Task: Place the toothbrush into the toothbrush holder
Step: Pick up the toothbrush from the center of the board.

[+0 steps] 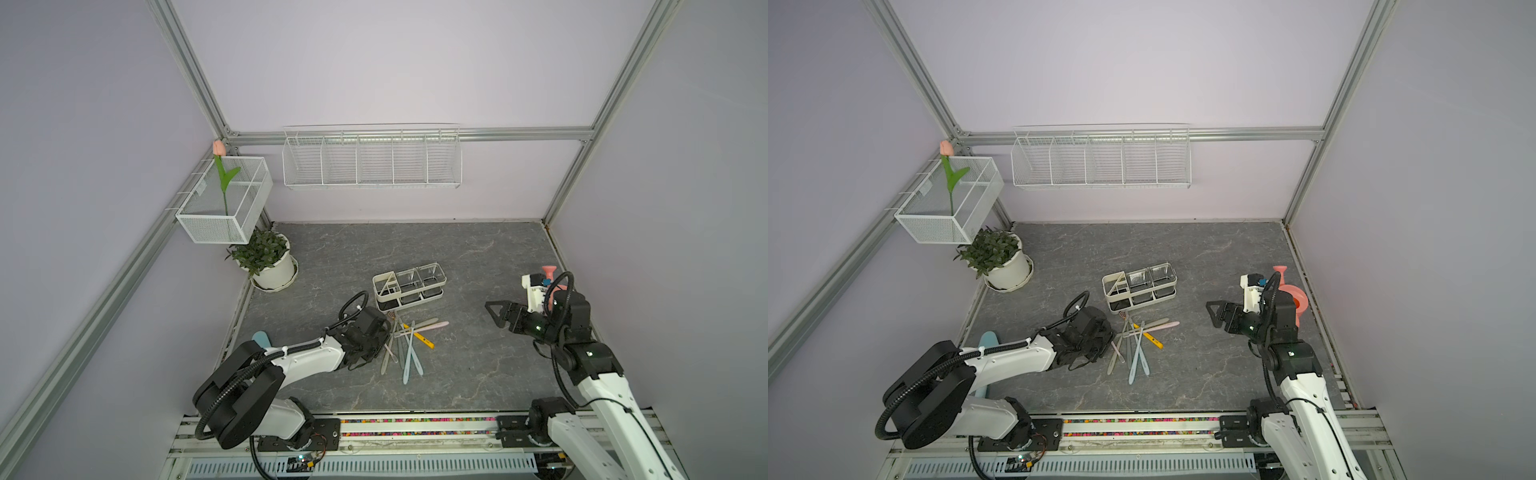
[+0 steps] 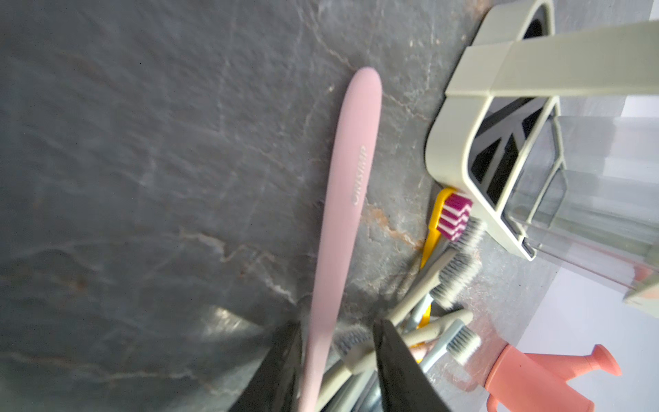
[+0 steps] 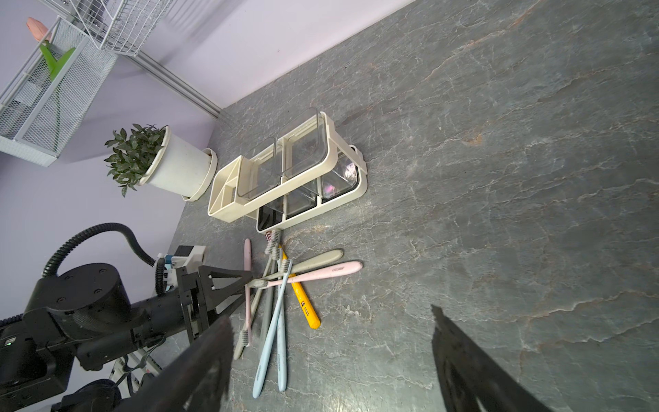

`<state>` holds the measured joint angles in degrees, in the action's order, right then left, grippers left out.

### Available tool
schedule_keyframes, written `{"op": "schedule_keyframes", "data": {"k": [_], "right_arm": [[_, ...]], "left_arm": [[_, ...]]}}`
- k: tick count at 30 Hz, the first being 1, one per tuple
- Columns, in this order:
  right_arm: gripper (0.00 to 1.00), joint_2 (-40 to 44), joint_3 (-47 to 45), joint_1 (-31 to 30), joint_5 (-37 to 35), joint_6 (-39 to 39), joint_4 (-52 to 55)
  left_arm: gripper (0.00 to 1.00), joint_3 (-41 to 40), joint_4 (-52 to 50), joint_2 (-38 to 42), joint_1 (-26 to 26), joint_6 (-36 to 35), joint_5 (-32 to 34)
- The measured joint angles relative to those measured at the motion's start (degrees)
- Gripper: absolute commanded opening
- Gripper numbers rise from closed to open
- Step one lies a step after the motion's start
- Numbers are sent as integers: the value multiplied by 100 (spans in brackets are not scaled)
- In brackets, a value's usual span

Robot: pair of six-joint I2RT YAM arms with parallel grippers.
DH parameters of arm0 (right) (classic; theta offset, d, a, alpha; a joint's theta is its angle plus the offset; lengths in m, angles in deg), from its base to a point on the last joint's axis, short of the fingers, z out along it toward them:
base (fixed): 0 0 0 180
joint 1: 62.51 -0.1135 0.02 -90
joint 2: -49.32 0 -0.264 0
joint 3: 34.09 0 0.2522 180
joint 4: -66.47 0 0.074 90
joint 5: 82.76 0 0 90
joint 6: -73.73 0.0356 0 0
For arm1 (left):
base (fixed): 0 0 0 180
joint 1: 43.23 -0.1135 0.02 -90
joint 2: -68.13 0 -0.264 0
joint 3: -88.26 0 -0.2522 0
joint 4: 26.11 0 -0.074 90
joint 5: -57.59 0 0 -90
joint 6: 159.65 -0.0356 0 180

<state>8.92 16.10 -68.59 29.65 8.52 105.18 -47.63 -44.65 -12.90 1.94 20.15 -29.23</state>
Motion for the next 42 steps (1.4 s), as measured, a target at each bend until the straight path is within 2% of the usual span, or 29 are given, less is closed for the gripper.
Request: {"op": "schedule_keyframes", "data": {"k": [7,17,25,33,35,37,42], "right_arm": [[89,2,0,0,63,4,9],[89,11,0,0,190,9,4],[89,11,0,0,247,28,4],[89,11,0,7,251,52,-39],[89,11,0,7,251,52,-39],[89,11,0,7,251,57,-39],[89,11,-37,13,256,83,-177]], "left_arm": [[34,-9,98,-81,-70,-37,-59],[27,79,1290,-789,-254,-367,-227],[19,-20,1591,-870,-280,-468,-306],[15,-127,1576,-763,-280,-494,-308],[13,-164,1521,-693,-280,-509,-308],[0,-223,1408,-575,-280,-566,-308],[0,-295,573,-9,-278,-807,-195]]}}
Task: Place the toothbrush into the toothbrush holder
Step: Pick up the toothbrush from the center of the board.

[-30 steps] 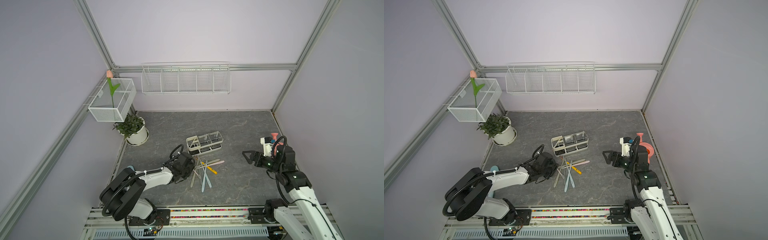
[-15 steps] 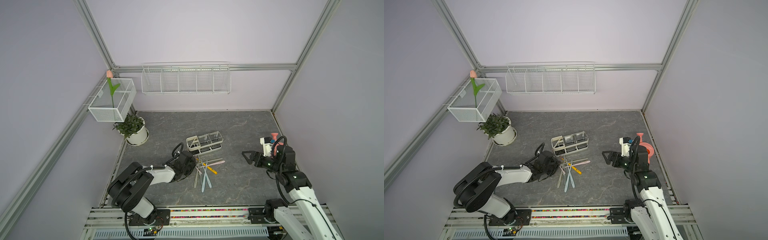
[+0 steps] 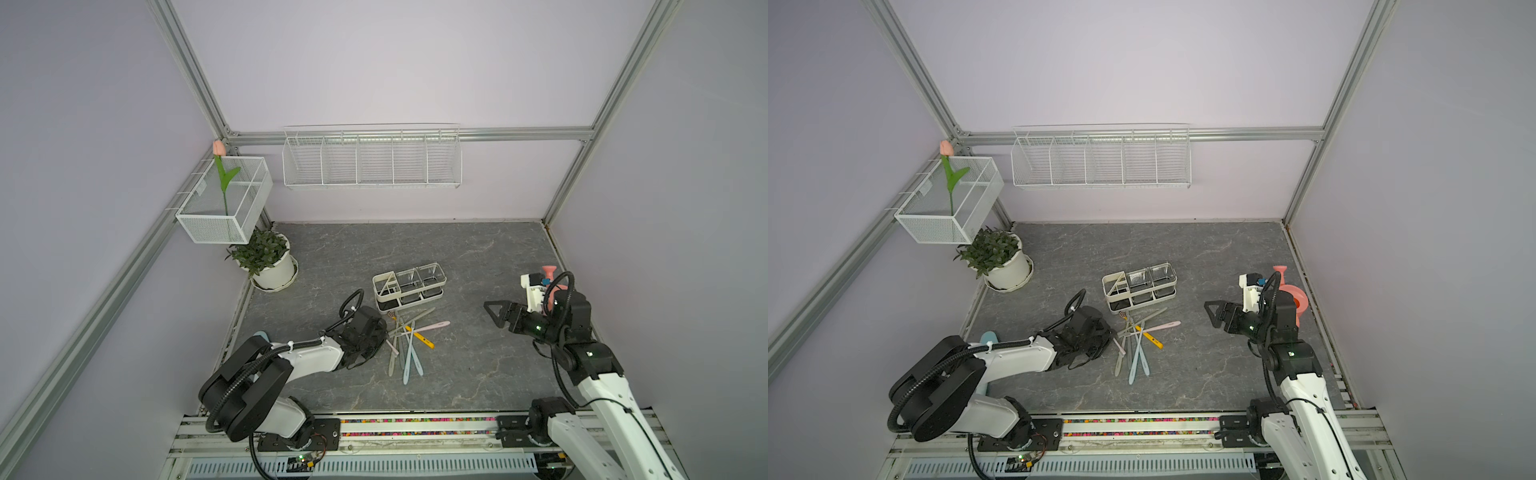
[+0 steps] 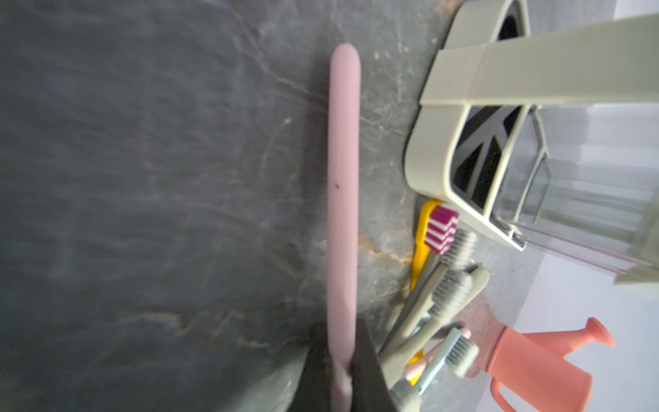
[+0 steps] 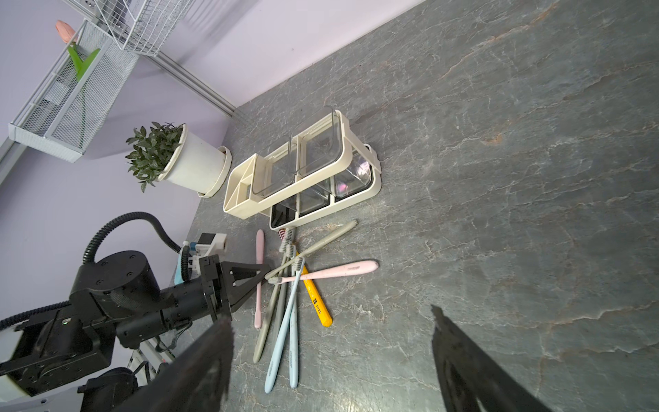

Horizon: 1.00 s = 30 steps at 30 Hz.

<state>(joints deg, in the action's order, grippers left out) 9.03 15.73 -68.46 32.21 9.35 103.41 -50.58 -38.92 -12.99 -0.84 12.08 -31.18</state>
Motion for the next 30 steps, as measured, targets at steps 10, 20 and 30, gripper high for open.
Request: {"op": "schedule_keyframes", "data": {"k": [10,20,30], "right_arm": [[89,-11,-247,24,153,52,-297],[96,-55,-455,-131,933,17,-826],[90,-691,-11,-1757,1429,-348,-863]], "left_arm": [[0,-256,-3053,1871,0,-448,837],[0,-435,-3679,3987,0,-1781,1032],[0,238,-2990,3989,0,-3585,713]]}}
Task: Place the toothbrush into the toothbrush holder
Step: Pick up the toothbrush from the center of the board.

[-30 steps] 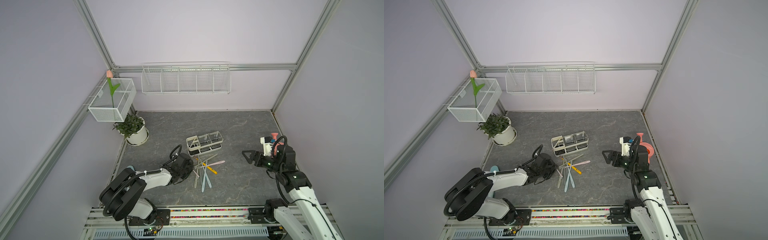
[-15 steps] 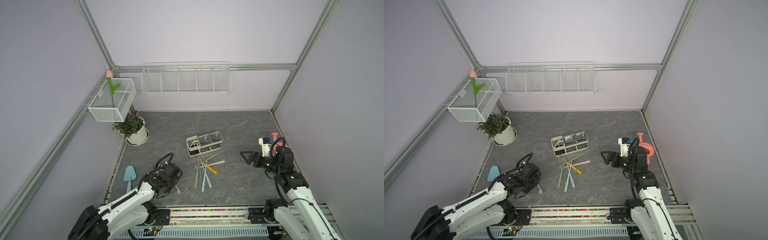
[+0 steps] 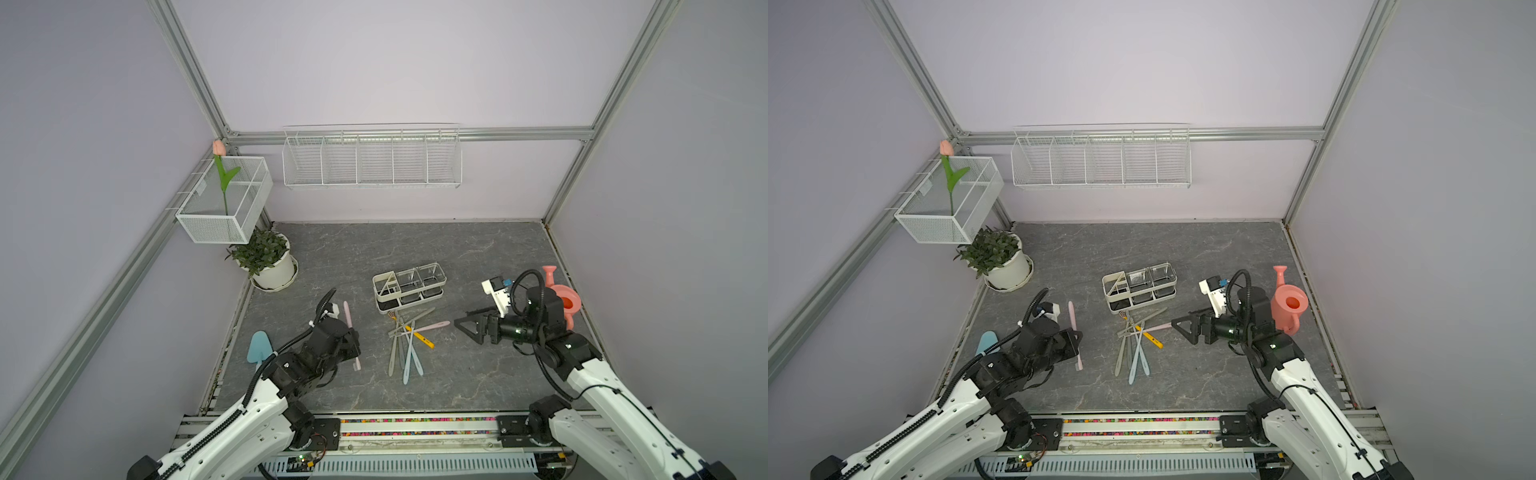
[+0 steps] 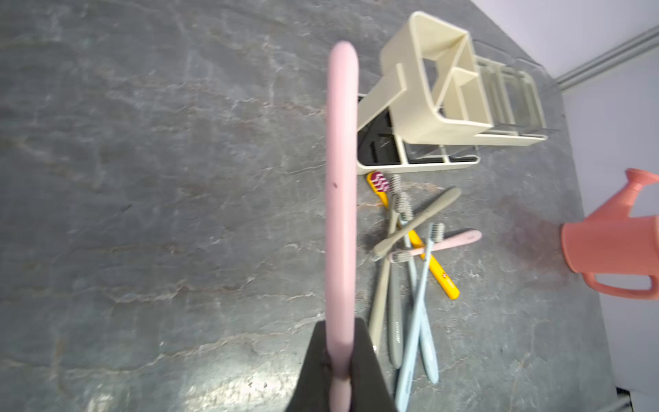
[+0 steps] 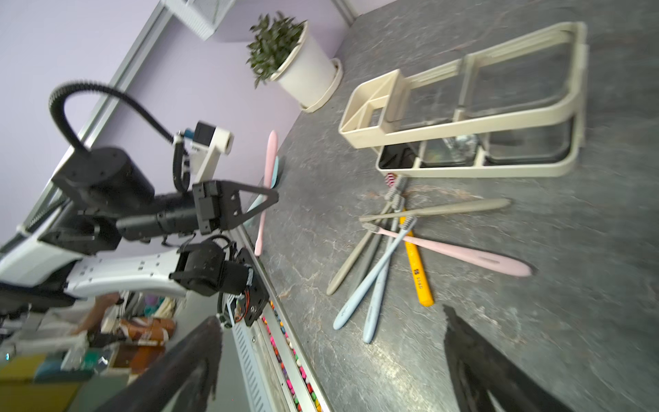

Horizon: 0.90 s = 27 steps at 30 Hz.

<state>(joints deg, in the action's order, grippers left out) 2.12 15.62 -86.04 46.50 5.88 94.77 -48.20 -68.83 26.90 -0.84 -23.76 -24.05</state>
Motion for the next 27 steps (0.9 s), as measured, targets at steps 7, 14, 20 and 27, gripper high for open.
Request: {"op": "schedule_keyframes", "data": {"k": [7,14,20,27], "right_arm": [[86,-157,245,-1655,-184,-114,-188],[86,-752,505,-2625,-855,-96,-463],[82,-1478,780,-2988,-1360,-101,-782],[75,-2159,1047,-3053,-1611,22,-1530]], "left_arm": [[0,249,667,-22,33,-297,-142],[0,745,774,-33,197,-245,-57],[0,942,903,-146,472,-26,85],[0,850,1185,-372,577,223,81]]}}
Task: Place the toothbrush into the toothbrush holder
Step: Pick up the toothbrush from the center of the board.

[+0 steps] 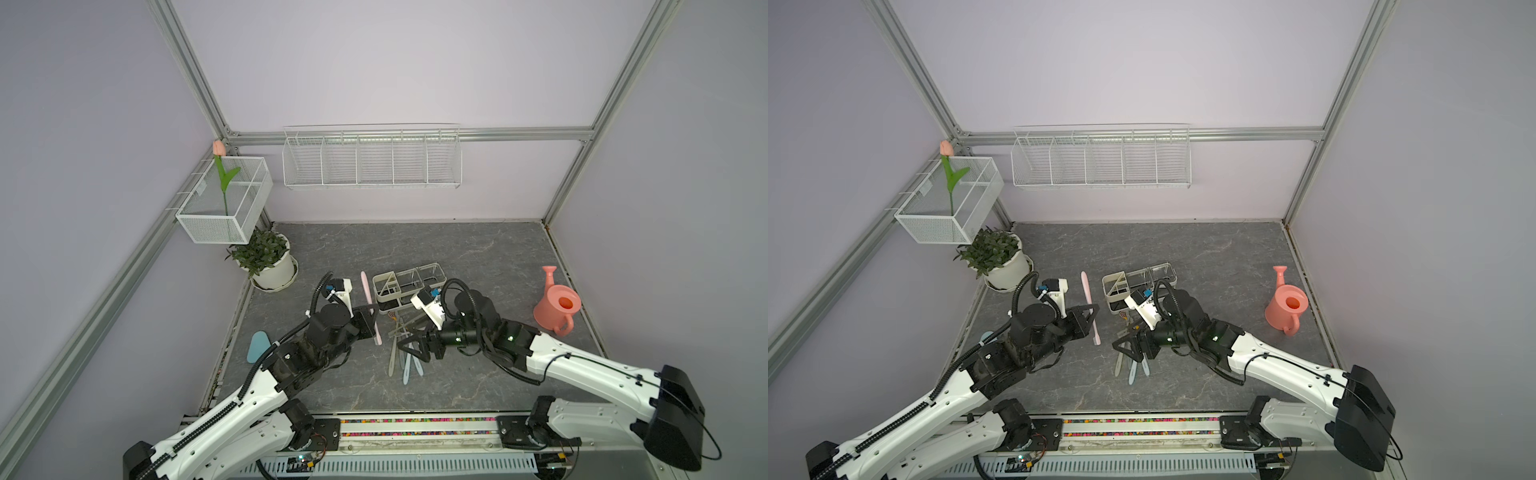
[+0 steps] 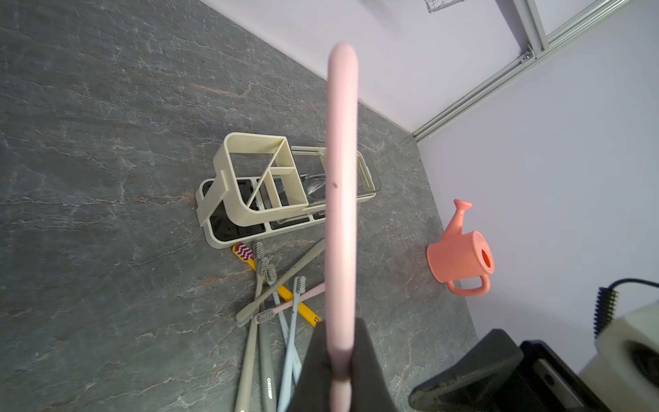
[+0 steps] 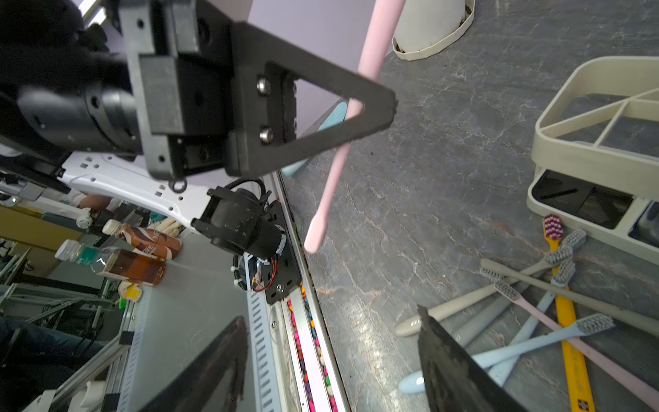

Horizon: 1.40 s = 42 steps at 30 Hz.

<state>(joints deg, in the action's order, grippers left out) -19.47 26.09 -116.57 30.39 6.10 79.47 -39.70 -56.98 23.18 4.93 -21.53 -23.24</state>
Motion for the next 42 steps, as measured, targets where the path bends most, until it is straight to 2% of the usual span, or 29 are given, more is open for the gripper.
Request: {"op": "schedule_keyframes", "data": {"k": [10,20,29,30,32,36,42], "right_arm": [[73,-850,304,0,225,219,-658],[57,-1300,699,-15,745,398,-1069],[56,-1523,870,-120,811,352,-887],[51,-1523,872,-129,793,332,-866],[33,-1523,872,-133,776,262,-796],[7,-1523,872,-122,627,236,-632],[7,-1521,876,-101,509,323,-498]], "left_arm": [[0,-26,321,-31,28,131,-13],[0,-195,546,-114,26,153,-20],[0,-199,649,-70,28,175,-22],[0,-199,658,-70,28,177,-24],[0,-199,662,-70,28,177,-22],[0,-199,686,-61,50,181,-50],[0,-199,671,-55,55,168,-39]]}}
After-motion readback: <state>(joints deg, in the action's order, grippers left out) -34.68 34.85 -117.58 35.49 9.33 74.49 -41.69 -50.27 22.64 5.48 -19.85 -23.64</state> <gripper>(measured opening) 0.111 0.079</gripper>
